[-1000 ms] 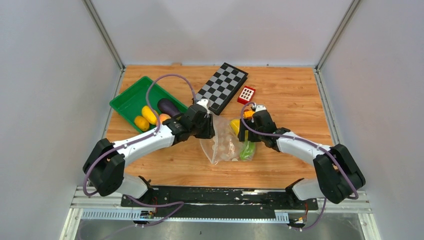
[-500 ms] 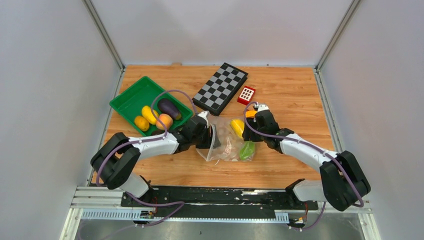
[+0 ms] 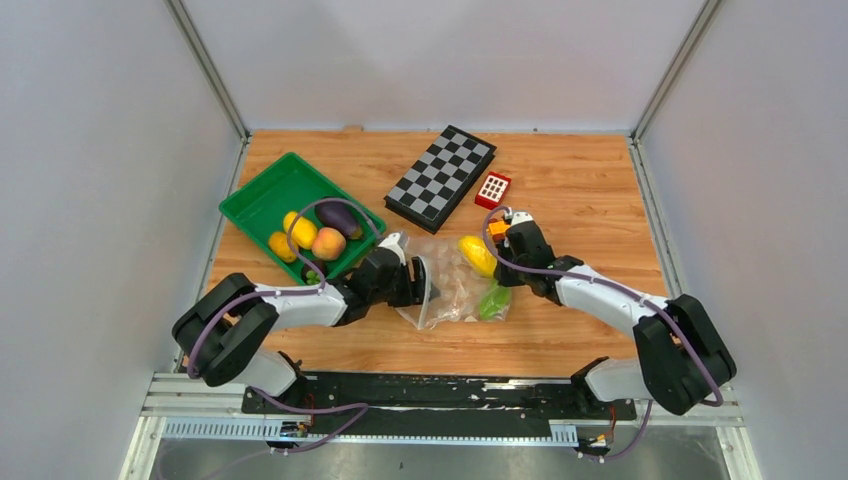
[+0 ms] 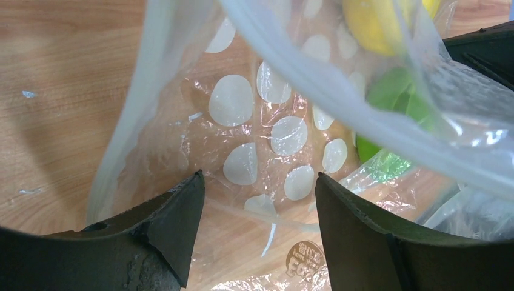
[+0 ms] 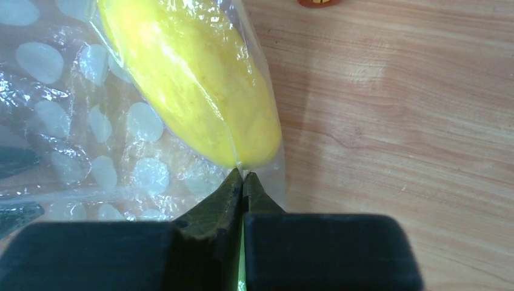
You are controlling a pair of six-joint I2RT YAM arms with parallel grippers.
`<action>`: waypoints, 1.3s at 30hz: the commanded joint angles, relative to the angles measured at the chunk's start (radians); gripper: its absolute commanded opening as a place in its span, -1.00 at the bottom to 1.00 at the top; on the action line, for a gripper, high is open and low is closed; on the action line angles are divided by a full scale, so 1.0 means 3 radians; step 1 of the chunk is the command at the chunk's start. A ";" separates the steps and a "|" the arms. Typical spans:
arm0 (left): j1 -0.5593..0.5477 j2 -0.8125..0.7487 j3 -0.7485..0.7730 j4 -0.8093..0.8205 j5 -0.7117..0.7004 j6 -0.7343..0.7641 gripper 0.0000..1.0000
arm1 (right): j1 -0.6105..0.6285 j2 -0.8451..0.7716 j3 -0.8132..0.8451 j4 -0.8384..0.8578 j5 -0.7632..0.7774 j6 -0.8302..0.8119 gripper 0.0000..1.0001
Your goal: Open the zip-top bag and remove the fake food
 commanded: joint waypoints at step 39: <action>-0.0171 -0.0498 0.0327 -0.0279 -0.0180 0.1039 0.64 | 0.0291 -0.0266 -0.0014 -0.0028 0.0028 -0.0215 -1.00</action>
